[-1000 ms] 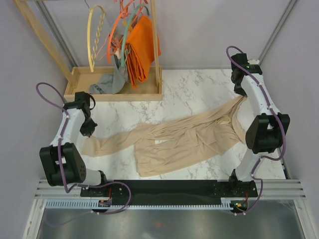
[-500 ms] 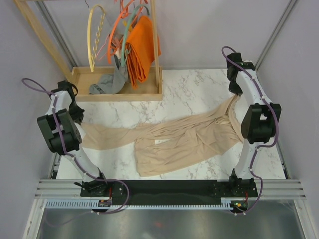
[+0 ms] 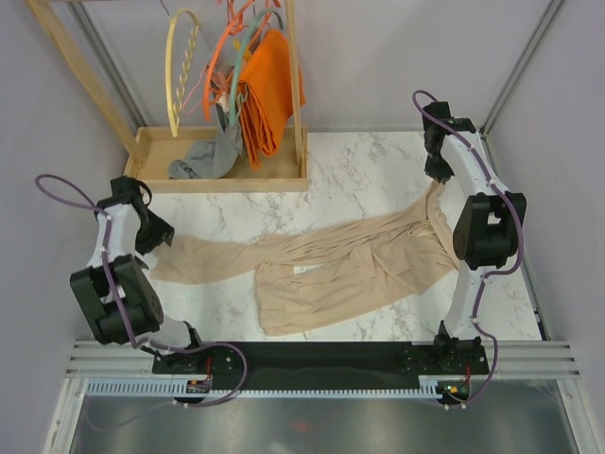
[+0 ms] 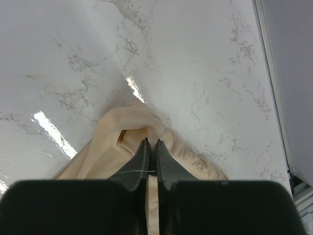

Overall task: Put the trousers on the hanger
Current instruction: Flatten out the trousers at the center of the board.

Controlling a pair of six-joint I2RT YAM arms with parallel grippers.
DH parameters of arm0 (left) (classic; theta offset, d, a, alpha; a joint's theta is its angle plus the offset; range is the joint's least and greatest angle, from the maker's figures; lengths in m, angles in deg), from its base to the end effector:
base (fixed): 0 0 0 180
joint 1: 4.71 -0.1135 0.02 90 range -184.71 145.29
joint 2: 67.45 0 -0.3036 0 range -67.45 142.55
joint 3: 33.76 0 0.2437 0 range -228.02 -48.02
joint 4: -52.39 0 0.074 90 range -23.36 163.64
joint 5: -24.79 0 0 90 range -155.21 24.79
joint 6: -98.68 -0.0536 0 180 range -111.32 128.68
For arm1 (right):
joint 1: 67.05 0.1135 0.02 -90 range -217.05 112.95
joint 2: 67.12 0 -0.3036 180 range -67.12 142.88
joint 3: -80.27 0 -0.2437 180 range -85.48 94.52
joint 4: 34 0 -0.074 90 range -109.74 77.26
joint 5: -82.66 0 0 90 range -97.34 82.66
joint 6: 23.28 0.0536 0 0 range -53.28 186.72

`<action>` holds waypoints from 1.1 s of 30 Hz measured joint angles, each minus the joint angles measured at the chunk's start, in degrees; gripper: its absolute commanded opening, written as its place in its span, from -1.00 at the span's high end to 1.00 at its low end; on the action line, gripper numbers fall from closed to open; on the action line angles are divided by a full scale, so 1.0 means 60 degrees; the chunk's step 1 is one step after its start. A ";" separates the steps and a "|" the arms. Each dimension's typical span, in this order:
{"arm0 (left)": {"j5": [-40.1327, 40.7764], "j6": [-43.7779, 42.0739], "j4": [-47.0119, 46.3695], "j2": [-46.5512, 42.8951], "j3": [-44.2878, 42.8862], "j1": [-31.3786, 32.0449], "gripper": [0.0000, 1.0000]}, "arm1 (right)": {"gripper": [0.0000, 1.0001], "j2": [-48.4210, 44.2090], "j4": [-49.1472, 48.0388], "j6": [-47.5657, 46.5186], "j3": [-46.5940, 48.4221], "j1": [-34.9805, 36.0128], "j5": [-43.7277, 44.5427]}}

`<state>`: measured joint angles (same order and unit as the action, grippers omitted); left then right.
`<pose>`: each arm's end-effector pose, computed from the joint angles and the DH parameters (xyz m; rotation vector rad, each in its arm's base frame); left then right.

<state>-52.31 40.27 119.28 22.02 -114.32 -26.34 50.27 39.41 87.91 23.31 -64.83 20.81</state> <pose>0.2642 0.1176 0.2570 -1.3178 2.5405 0.2914 0.4487 -0.0079 0.2948 0.5583 2.5593 -0.5380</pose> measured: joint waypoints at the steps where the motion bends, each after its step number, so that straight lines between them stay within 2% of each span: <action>1: -0.0004 0.0084 0.0018 -0.0452 0.0372 0.0000 -0.72 | 1.00 0.0000 0.0000 0.0000 0.0000 0.0058 -0.0058; 4: -0.0211 0.0408 0.0000 -0.1585 0.1614 -0.0011 -0.63 | 1.00 -0.0004 0.0000 0.0000 0.0000 0.0233 -0.0222; 7: -0.0568 0.0645 -0.0222 -0.1843 0.2626 -0.0058 -0.55 | 1.00 -0.0004 -0.0007 0.0000 -0.0025 0.0357 -0.0361; 8: -0.0696 0.0681 -0.0295 -0.1781 0.2805 -0.0087 -0.45 | 1.00 -0.0004 -0.0015 0.0000 -0.0036 0.0386 -0.0426; 12: -0.1213 0.0783 -0.0590 -0.1035 0.3024 -0.0262 -0.40 | 1.00 -0.0004 -0.0018 0.0000 -0.0062 0.0397 -0.0601; 13: -0.1275 0.0787 -0.0696 -0.0856 0.3027 -0.0310 -0.25 | 1.00 -0.0004 -0.0022 0.0000 -0.0062 0.0397 -0.0656; 18: -0.1512 0.0809 -0.1045 -0.0718 0.3045 -0.0860 -0.03 | 1.00 -0.0004 -0.0040 0.0000 -0.0066 0.0379 -0.0827; 22: -0.1617 0.0790 -0.1242 -0.0466 0.3042 -0.1432 -0.05 | 1.00 -0.0004 -0.0069 0.0000 -0.0106 0.0379 -0.0947; 28: -0.1763 0.0729 -0.1341 -0.0055 0.3005 -0.1599 -0.10 | 1.00 -0.0004 -0.0076 0.0000 -0.0106 0.0379 -0.1056; 31: -0.1872 0.0692 -0.1220 0.0171 0.2823 -0.1614 0.10 | 1.00 -0.0004 -0.0076 0.0000 -0.0106 0.0379 -0.1096; 33: -0.1971 0.0663 -0.1126 0.0375 0.2645 -0.1628 0.43 | 1.00 -0.0004 -0.0076 0.0000 -0.0106 0.0379 -0.1137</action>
<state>-64.13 44.25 112.53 24.27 -98.45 -36.11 50.24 38.95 87.91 22.68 -62.56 13.99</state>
